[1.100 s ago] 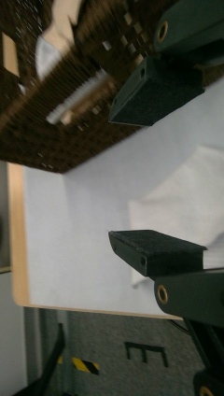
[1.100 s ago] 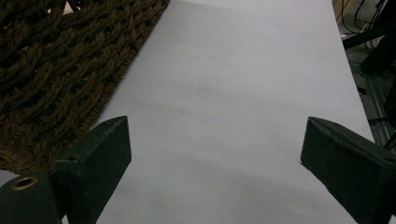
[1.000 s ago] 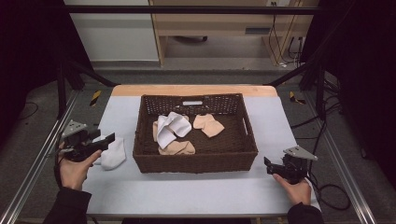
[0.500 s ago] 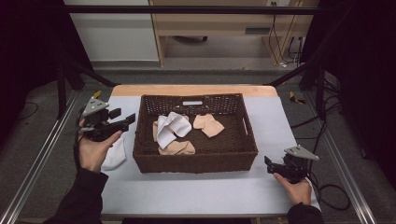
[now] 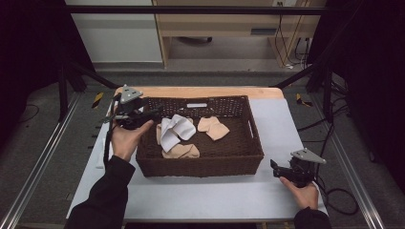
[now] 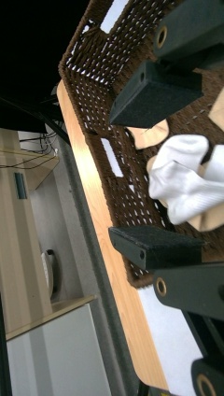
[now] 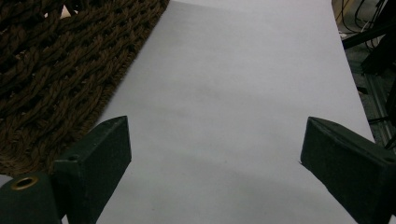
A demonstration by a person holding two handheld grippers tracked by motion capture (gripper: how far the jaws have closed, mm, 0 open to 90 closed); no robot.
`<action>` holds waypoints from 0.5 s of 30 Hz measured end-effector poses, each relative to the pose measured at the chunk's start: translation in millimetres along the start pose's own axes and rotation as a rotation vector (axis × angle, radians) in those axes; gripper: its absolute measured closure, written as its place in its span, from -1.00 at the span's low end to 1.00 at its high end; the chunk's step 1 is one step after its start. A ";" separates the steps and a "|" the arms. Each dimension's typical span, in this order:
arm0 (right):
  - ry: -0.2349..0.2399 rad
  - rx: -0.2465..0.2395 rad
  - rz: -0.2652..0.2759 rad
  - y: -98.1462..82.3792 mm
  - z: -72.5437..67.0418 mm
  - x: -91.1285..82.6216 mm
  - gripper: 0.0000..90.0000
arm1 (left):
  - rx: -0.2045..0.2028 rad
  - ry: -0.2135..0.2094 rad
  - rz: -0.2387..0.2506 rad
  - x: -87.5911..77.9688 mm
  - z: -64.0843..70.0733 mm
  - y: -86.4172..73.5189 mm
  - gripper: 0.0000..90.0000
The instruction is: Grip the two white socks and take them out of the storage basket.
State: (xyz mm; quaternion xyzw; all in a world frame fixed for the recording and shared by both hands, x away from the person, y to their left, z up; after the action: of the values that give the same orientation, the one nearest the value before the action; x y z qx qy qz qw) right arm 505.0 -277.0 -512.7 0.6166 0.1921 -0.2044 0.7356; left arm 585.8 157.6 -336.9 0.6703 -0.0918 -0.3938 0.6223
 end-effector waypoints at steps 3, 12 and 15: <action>0.000 -0.004 -0.003 -0.3 -0.3 0.7 -0.80 | -0.006 -0.001 -0.018 15.9 3.9 1.3 -0.12; 0.005 -0.001 -0.001 -0.1 -0.5 0.7 -0.80 | 0.016 0.028 -0.095 58.1 4.7 -9.4 -0.07; 0.008 0.004 0.000 0.1 -0.5 0.2 -0.80 | 0.006 0.034 -0.128 70.8 0.3 -19.0 -0.09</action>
State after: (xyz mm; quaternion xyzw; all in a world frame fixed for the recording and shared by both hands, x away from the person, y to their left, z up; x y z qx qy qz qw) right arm 505.2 -276.5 -512.8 0.6190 0.1946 -0.2023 0.7335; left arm 626.4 117.9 -383.4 0.6833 -0.0391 -0.4211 0.5953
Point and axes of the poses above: each handheld gripper's, and its own axes: x roughly forward along the jaws, y roughly out of its top, z roughly to its right, the point moved 8 cm from there along x, roughly forward along the jaws, and after that the axes turned 15 degrees about -y, right-handed, at the moved point
